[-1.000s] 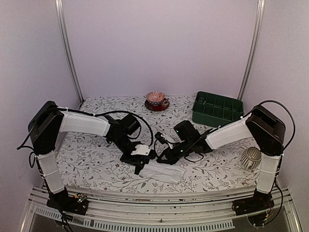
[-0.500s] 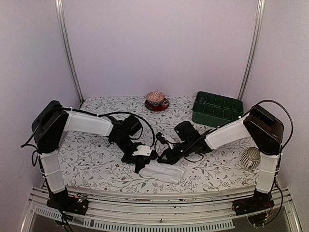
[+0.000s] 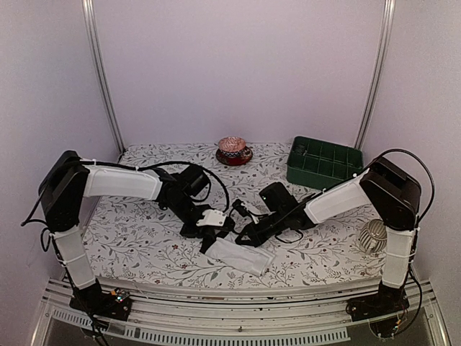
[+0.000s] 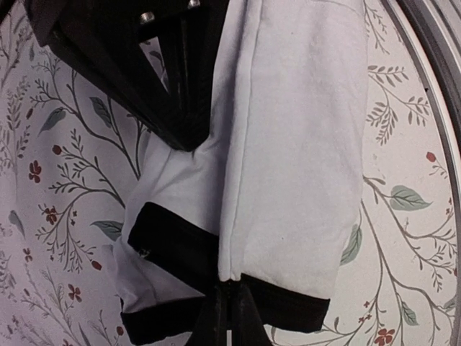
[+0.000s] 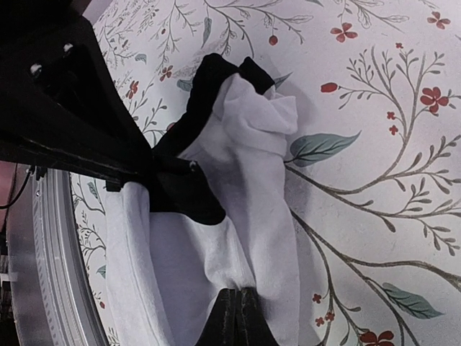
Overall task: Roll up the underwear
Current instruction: Smooth out the underwear at the center of the board.
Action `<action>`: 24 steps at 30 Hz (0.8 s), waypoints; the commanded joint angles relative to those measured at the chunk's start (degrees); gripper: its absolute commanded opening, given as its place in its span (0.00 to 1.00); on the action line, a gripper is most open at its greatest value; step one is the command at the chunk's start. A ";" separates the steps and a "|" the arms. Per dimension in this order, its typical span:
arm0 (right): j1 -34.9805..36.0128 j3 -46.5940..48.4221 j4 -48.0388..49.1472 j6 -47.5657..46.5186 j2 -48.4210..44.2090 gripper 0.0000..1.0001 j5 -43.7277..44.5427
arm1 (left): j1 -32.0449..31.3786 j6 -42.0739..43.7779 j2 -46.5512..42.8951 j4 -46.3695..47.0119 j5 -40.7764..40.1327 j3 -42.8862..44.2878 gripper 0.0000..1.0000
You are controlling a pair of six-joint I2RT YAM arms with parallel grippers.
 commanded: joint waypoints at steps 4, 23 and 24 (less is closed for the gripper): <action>-0.41 0.29 0.14 0.06 1.25 0.03 1.18 | 0.11 -1.13 -1.99 0.76 -1.67 0.46 0.00; -0.41 1.00 -1.13 -0.56 1.44 0.03 1.64 | -2.12 -1.45 -1.53 1.73 -3.05 -0.19 0.03; -0.40 0.93 -1.16 -0.56 1.55 0.03 1.62 | -2.17 -1.47 -1.31 1.73 -3.16 -0.06 0.00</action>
